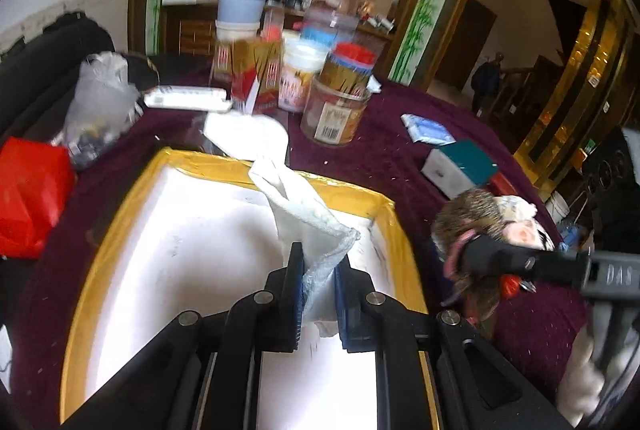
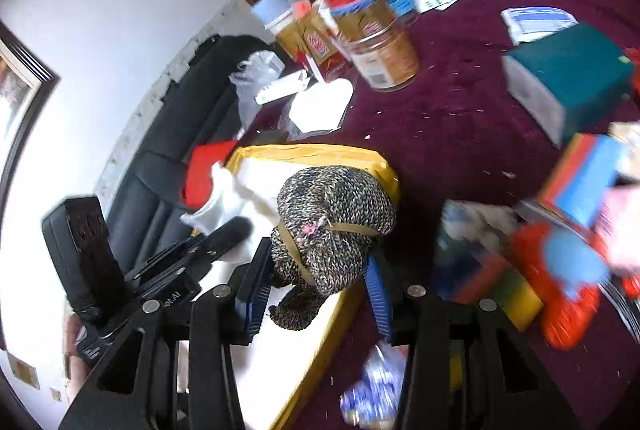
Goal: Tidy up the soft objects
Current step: 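Lower the white bag into the tray with left gripper while right gripper carries brown knit ball there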
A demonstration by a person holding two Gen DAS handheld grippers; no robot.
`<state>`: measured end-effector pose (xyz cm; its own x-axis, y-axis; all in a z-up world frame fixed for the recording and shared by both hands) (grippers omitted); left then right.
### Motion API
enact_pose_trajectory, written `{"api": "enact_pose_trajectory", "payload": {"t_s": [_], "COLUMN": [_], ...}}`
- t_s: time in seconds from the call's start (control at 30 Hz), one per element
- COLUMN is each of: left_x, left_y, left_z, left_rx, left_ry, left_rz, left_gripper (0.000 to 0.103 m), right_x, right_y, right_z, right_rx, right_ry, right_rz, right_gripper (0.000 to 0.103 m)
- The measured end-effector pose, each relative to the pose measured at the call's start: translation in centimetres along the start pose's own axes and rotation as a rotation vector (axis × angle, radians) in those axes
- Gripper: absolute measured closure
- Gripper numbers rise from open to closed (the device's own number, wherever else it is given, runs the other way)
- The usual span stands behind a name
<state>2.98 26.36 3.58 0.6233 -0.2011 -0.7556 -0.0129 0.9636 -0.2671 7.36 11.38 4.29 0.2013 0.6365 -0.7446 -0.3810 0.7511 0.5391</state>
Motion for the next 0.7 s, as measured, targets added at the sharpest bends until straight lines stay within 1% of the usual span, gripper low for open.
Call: {"api": "enact_pose_trajectory", "payload": {"t_s": [0.07,0.13,0.17,0.2,0.27,0.3,0.4,0.43,0.47,0.53,0.57,0.63,0.7], "left_x": [1.3,2.2,2.5,2.6,2.5,2.2,1.3,0.9,0.2,-0.9,-1.7,-2.8,-3.6], "left_y": [0.5,1.1,1.5,1.7,1.8,1.8,1.7,1.7,1.4,0.8,0.3,-1.1,-2.7], "left_z": [0.5,0.7,0.8,0.8,0.9,1.0,1.0,0.8,0.5,0.1,-0.3,-1.0,-1.4], "left_rx": [-0.03,-0.069,-0.091,-0.107,-0.127,-0.129,-0.129,-0.128,-0.121,-0.1,-0.088,-0.056,-0.021], "left_ry": [0.02,0.035,0.04,0.04,0.027,0.015,0.001,-0.003,-0.011,-0.031,-0.04,-0.047,-0.045], "left_rz": [-0.005,-0.011,-0.014,-0.022,-0.034,-0.022,-0.03,-0.028,-0.025,-0.031,-0.032,-0.048,-0.051], "left_gripper": [0.09,0.087,0.079,0.064,0.051,0.05,0.048,0.048,0.048,0.044,0.042,0.04,0.039], "right_x": [1.8,3.2,3.8,4.2,4.2,4.0,2.6,2.0,1.0,-1.3,-2.6,-5.4,-8.4], "right_y": [0.3,0.5,0.6,0.7,0.9,1.0,1.4,1.4,1.5,1.1,0.9,0.1,-1.1], "right_z": [0.5,1.0,1.2,1.3,1.5,1.6,1.5,1.3,1.0,0.0,-0.5,-1.9,-3.6], "right_rx": [-0.008,-0.018,-0.032,-0.045,-0.071,-0.082,-0.117,-0.127,-0.135,-0.138,-0.134,-0.123,-0.108], "right_ry": [0.023,0.033,0.035,0.035,0.019,0.008,-0.027,-0.038,-0.054,-0.096,-0.119,-0.169,-0.225], "right_rz": [-0.027,-0.065,-0.08,-0.09,-0.122,-0.145,-0.171,-0.179,-0.19,-0.208,-0.212,-0.224,-0.24], "right_gripper": [0.06,0.06,0.058,0.056,0.053,0.048,0.041,0.04,0.04,0.038,0.035,0.031,0.022]}}
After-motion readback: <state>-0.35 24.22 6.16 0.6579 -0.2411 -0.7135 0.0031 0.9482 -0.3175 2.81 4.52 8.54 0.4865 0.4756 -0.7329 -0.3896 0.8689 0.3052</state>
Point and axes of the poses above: each gripper's, at about its wrist camera, not at the fingertips, and x roughly the way its jaws point, y to its left, z to its top, the point moved 5 cm from there along x, roughly the way its jaws point, and after that the axes turned 5 degrees about y, right-handed, at the moved point
